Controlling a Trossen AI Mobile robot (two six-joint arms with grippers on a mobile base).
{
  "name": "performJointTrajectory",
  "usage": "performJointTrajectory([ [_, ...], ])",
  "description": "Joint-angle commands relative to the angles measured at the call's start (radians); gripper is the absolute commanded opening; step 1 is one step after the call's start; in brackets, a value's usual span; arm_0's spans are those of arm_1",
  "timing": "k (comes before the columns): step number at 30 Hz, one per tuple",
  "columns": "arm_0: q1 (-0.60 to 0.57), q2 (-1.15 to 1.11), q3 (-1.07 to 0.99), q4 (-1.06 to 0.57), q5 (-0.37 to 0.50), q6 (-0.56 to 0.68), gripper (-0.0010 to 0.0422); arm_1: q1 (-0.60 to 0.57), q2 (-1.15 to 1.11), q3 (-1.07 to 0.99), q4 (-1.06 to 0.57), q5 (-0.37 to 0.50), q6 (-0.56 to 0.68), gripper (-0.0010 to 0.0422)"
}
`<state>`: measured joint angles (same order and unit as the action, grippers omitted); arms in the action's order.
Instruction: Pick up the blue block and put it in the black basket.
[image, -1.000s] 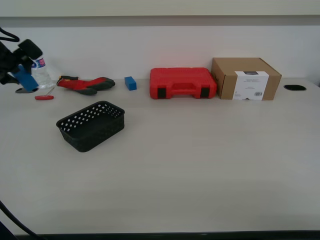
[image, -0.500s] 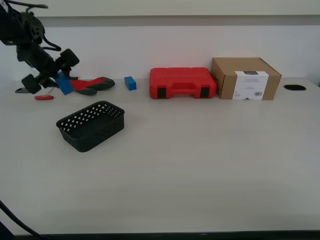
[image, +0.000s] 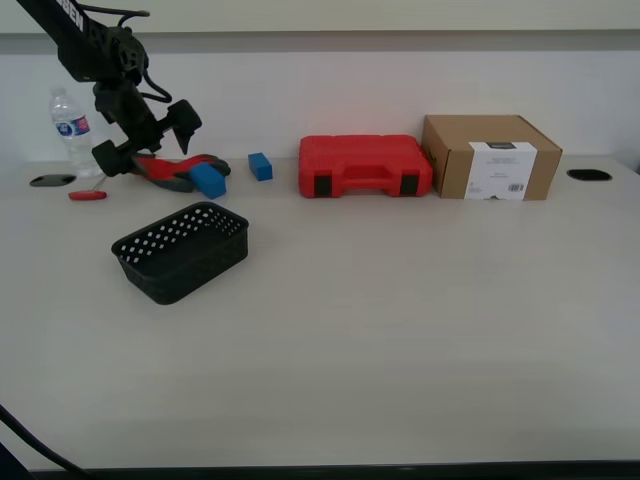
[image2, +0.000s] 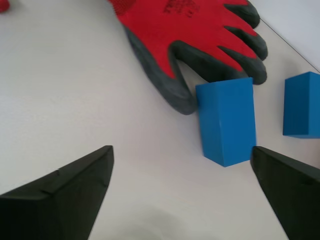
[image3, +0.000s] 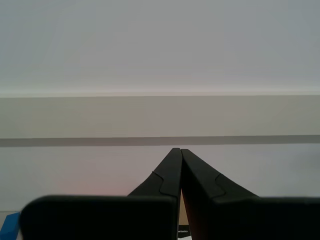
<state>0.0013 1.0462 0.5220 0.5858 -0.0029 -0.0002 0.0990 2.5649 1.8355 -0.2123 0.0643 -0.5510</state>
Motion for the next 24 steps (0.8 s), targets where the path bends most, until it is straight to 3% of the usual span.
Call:
performJointTrajectory([
  [1,0.0,0.0,0.001,0.005,0.0,0.0,0.0,-0.014,0.0,-0.001,0.041,0.003,-0.009,0.0292],
  [4,0.0,0.0,0.001,0.005,0.0,0.0,0.0,-0.04,0.0,0.0,0.168,0.04,0.04,0.017],
  [6,0.0,0.0,0.001,0.004,0.0,0.0,0.0,-0.057,0.022,0.011,0.184,0.0,0.038,0.0074],
  [8,0.0,0.0,0.001,0.005,0.0,0.0,0.0,-0.062,0.073,0.069,0.153,0.06,0.034,0.0002],
  [9,0.0,0.0,0.001,0.004,0.0,0.0,0.0,-0.068,0.138,0.131,0.121,0.069,0.009,0.0],
  [12,0.0,0.0,0.002,0.002,0.0,0.0,0.0,-0.074,0.33,0.426,-0.061,0.084,-0.007,0.0102],
  [13,0.0,0.0,0.002,-0.005,0.0,0.0,0.0,-0.074,0.397,0.543,-0.113,0.077,-0.007,0.0173],
  [14,-0.001,0.0,0.002,-0.007,0.0,0.0,0.0,-0.074,0.371,0.48,-0.013,0.089,-0.031,0.0214],
  [15,-0.001,0.001,0.003,-0.011,0.0,0.0,0.0,-0.074,0.365,0.447,0.018,0.03,-0.08,0.0268],
  [18,0.0,0.002,0.003,-0.027,0.0,0.0,0.0,-0.066,0.392,0.465,-0.073,-0.021,-0.077,0.0359],
  [21,0.0,0.002,0.003,-0.032,0.0,0.0,0.0,-0.06,0.425,0.52,-0.134,0.022,-0.084,0.034],
  [24,0.0,0.002,0.004,-0.042,0.0,0.0,0.0,-0.061,0.425,0.525,-0.12,0.002,-0.078,0.0252],
])
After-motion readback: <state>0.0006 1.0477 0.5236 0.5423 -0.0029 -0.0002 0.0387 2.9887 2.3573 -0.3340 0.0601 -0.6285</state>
